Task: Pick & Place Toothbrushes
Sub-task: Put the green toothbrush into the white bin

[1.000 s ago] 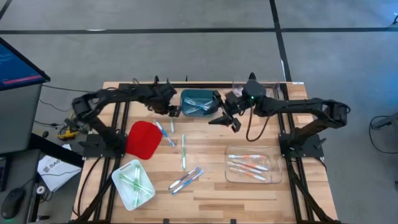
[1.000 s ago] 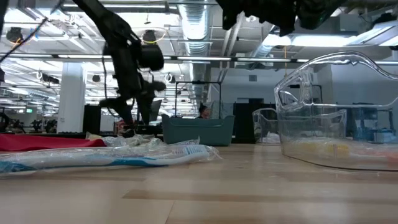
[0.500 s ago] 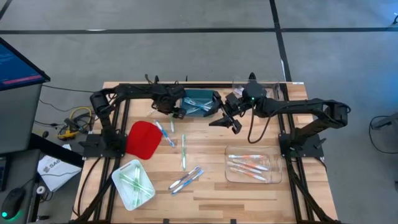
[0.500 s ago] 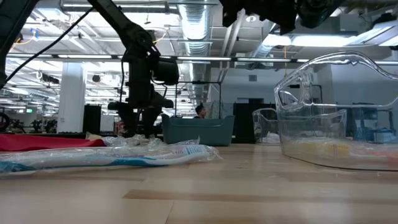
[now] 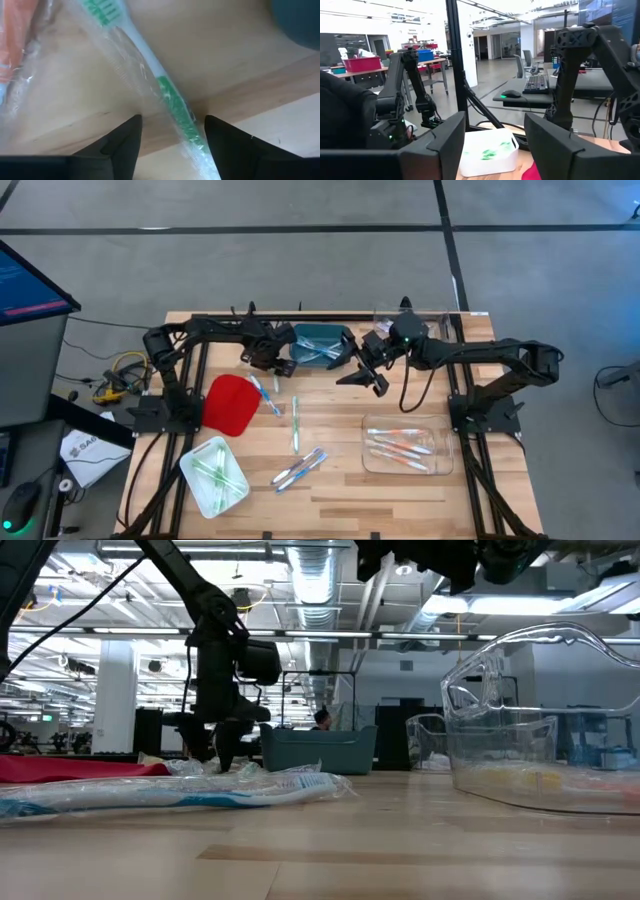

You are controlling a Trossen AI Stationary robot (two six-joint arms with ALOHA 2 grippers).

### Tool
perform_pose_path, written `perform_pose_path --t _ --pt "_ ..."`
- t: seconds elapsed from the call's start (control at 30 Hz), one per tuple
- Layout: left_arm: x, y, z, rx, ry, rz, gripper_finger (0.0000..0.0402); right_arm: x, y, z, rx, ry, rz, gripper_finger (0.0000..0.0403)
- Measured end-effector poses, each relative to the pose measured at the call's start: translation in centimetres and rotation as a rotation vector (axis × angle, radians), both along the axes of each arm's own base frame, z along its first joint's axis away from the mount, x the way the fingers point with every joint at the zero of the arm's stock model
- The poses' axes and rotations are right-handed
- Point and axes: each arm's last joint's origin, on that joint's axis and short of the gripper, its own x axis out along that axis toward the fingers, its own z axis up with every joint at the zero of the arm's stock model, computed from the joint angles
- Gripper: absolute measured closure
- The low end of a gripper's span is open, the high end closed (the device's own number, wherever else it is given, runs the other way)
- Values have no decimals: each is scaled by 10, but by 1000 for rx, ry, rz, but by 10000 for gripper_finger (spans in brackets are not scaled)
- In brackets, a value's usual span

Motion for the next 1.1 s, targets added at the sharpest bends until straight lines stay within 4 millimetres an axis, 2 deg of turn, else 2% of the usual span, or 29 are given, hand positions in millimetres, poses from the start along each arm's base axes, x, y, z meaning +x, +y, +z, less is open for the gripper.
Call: perform_pose_path --t 0.17,0.4,0.63,0.7,0.83,1.1 --pt "-1 -3 -3 18 25 -12 245 0 0 0 0 -1 -1 208" --pt "0 -5 -4 14 19 -69 382 0 0 0 -7 -7 -1 207" --pt "4 -20 4 20 0 -212 394 0 0 0 -8 -7 -1 205" --pt "4 -31 15 9 -19 -248 395 0 0 0 -8 -7 -2 206" --pt "0 -52 49 86 -67 -306 395 0 0 0 -10 -8 -2 209" --pt "-34 -102 113 302 -69 -470 395 0 0 0 -10 -9 0 205"
